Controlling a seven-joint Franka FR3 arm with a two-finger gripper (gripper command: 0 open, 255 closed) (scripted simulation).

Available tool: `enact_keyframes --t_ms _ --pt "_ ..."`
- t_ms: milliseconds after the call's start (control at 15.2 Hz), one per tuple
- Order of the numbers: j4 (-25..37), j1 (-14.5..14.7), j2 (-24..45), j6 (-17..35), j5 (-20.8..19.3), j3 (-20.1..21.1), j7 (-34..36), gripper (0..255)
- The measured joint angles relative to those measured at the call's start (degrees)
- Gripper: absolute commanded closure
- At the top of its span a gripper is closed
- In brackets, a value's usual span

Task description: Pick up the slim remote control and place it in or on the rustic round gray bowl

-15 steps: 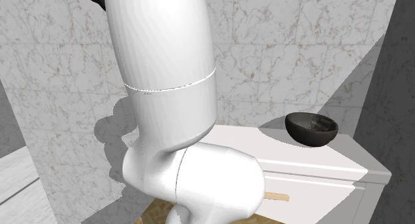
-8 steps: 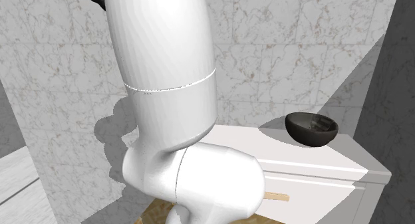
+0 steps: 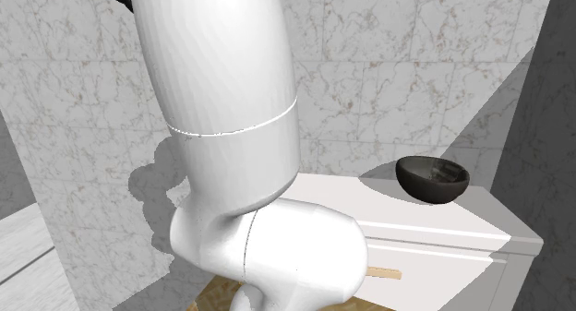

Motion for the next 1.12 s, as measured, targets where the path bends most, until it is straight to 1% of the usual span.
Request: enact_keyframes --t_ms 594,1122 --pt "3.8 0.4 -4.6 -8.3 0.8 -1.2 -0.8 255" --pt "7.9 0.5 -7.4 -15.1 0.9 -2.1 -1.1 255"
